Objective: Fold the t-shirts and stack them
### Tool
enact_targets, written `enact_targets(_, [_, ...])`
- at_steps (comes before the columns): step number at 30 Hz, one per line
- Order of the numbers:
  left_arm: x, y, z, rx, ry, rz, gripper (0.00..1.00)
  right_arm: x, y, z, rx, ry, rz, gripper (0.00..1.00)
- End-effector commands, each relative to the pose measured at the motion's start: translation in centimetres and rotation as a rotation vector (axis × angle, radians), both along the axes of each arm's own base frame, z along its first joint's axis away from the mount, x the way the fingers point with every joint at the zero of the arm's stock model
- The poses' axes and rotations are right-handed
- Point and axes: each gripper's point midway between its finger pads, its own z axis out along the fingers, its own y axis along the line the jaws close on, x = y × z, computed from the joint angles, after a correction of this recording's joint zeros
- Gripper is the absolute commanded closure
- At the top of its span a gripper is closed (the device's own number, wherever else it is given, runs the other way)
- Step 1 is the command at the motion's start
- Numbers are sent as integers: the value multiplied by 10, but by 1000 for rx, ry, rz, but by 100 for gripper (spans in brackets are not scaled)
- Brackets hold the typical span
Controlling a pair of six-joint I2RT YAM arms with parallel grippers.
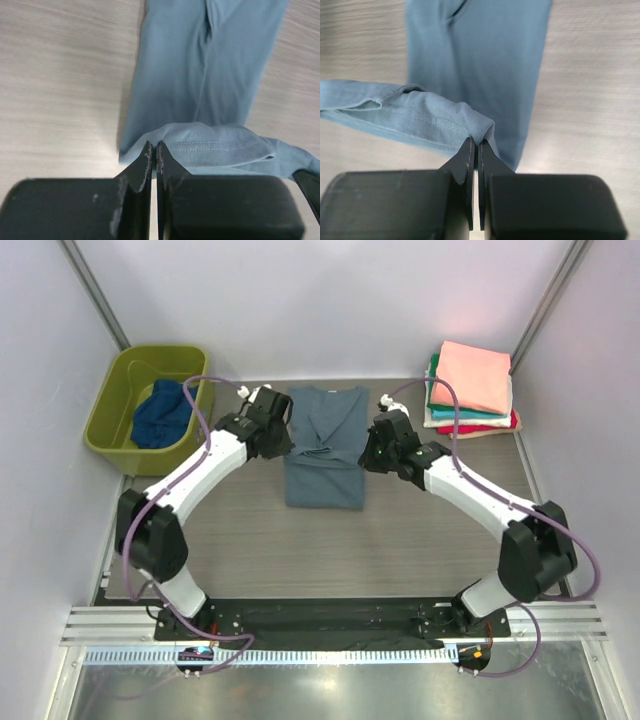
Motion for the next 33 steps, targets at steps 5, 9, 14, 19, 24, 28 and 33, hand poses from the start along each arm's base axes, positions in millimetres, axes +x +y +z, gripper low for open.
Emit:
enact_targets(5, [56, -1, -19, 19, 32, -46, 100, 54, -5, -3, -20, -26, 0, 99])
enact_targets(9, [74, -6, -36, 5, 75, -68, 100, 72, -10, -18, -36, -6, -30, 99])
enact_targets(14, [94, -6, -56, -6, 111, -67, 100, 90, -19, -42, -37, 43, -48, 99])
enact_targets(19, [109, -5, -63, -10, 127, -66, 100, 102, -16, -62, -37, 82, -36, 99])
enact_targets(24, [123, 1, -88, -27, 220, -25, 79, 131, -11, -49, 25, 71, -19, 75])
enact_targets(28, [169, -8, -31, -145, 127, -39, 57, 174, -17, -11, 61, 25, -58, 27])
enact_targets(33, [164, 6, 7, -150, 69, -37, 39, 171, -6, 53, 106, -67, -30, 24])
